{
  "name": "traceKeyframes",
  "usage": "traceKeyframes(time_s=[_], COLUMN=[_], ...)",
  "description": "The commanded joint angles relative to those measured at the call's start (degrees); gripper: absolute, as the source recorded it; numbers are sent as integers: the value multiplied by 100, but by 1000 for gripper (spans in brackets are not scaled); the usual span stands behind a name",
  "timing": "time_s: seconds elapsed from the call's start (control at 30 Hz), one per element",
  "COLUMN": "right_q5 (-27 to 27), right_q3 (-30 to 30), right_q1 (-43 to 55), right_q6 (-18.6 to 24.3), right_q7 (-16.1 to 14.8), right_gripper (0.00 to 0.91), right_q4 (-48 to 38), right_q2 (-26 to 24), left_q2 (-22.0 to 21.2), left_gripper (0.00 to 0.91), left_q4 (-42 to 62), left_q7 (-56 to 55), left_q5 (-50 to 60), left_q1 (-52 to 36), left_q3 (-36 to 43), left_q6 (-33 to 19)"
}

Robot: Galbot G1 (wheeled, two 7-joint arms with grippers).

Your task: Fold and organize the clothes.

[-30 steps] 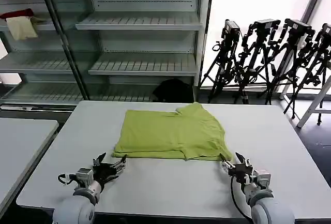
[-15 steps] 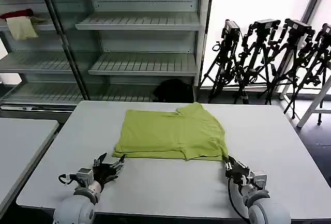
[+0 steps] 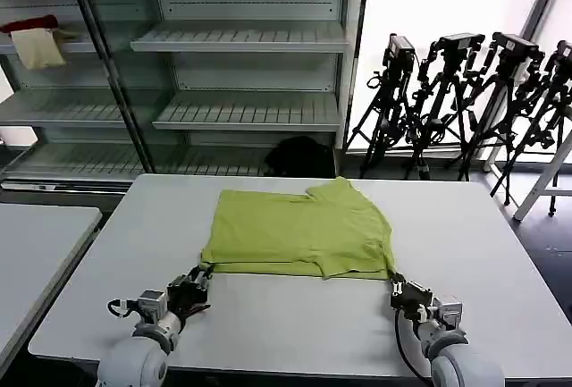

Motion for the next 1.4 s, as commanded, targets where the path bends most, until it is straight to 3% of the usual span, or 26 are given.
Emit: traceKeyframes(time_s=[0.03, 0.33, 0.47, 0.73, 1.0, 1.03, 1.07, 1.1, 1.13, 1.17, 1.4], right_q5=[-15, 202, 471, 441, 365, 341, 283, 230, 200, 192, -77], right_q3=[12, -29, 7, -149, -344, -402, -440, -455, -465, -459, -421], right_q1=[-4, -557, -1094, -2013, -2641, -2686, -2715, -2727, -2718, -2696, -2615], right_q6=[1, -10, -14, -14, -7, -6, -5, -5, -5, -5, 5], right_q7=[-21, 124, 333, 753, 1163, 1230, 1243, 1253, 1289, 1296, 1314], right_gripper=[0, 0, 0, 0, 0, 131, 574, 907, 907, 907, 907], right_q4=[12, 508, 1046, 1813, 2189, 2194, 2182, 2159, 2122, 2072, 1911], right_q2=[7, -101, -247, -331, -233, -227, -208, -196, -196, -198, -177], left_q2=[1, 144, 296, 219, 255, 249, 244, 237, 234, 229, 153], left_gripper=[0, 0, 0, 0, 0, 0, 10, 282, 756, 907, 907], left_q4=[-3, -713, -1393, -2217, -2195, -2181, -2161, -2128, -2099, -2058, -1977], left_q7=[-17, -109, -98, -246, -377, -392, -409, -413, -431, -460, -837], left_q5=[13, 29, -34, -216, -19, -14, -12, 20, 37, 63, 164], left_q1=[-5, 500, 1261, 2632, 3055, 3062, 3063, 3059, 3051, 3042, 3005], left_q3=[9, -132, -359, -728, -886, -870, -865, -852, -828, -806, -638], left_q6=[3, 9, 15, -37, -238, -238, -231, -234, -236, -249, -381])
